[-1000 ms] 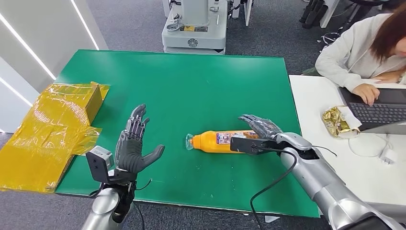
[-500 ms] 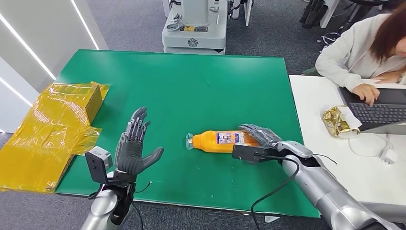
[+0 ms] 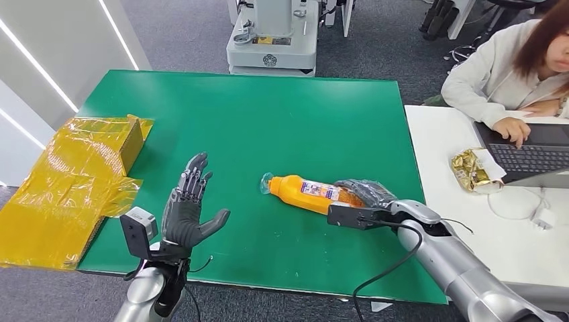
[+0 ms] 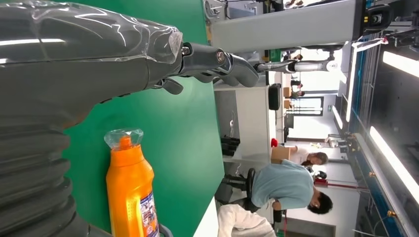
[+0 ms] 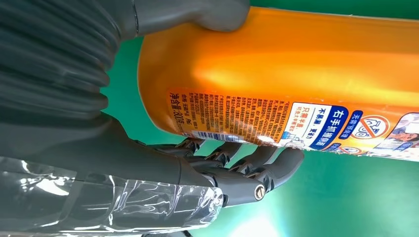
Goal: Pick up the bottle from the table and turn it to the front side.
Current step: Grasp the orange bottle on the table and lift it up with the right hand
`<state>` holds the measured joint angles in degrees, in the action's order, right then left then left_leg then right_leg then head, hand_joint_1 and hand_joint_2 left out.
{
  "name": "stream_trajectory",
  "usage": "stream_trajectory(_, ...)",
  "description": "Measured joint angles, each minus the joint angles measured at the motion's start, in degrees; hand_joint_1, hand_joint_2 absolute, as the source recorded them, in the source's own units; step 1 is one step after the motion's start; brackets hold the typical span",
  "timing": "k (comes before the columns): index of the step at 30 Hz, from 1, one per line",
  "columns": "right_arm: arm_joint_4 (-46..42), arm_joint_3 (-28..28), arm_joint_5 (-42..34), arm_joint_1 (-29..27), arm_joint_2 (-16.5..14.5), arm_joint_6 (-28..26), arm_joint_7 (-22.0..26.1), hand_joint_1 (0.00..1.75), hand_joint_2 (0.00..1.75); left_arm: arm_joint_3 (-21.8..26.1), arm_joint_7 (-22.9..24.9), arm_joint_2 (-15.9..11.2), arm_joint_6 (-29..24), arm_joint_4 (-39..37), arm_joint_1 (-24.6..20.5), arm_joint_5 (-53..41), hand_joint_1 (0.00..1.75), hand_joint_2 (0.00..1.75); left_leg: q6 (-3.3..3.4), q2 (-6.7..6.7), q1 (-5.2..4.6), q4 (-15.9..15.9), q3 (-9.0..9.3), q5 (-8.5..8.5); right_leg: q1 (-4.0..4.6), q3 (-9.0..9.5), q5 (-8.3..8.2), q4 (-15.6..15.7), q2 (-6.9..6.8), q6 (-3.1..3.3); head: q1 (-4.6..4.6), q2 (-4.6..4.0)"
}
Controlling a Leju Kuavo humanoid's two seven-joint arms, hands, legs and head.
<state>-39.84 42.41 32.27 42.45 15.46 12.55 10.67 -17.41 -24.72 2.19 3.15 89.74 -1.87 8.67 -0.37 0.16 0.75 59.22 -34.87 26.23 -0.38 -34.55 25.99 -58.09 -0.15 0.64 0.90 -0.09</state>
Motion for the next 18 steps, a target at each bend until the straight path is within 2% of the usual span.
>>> stream_trajectory(11,-3.3,0.4,-1.2,-2.9,0.3,-4.8,1.9,1.75,1.75,0.1,-0.2,0.0,0.1,0.0,1.7,0.2,0.00,1.75,0.00,0.00,0.00,0.0,-0.01,0.00,0.00,0.00,0.00,0.0,0.00,0.00,0.00,0.00)
stream_trajectory(18,-5.0,0.0,-2.3,-4.7,0.4,-5.7,2.8,1.75,1.75,0.1,-0.4,0.0,0.0,0.0,2.1,0.2,0.00,1.75,0.00,0.00,0.00,0.0,-0.01,0.00,0.00,-0.01,0.00,0.0,0.00,0.00,0.00,0.00)
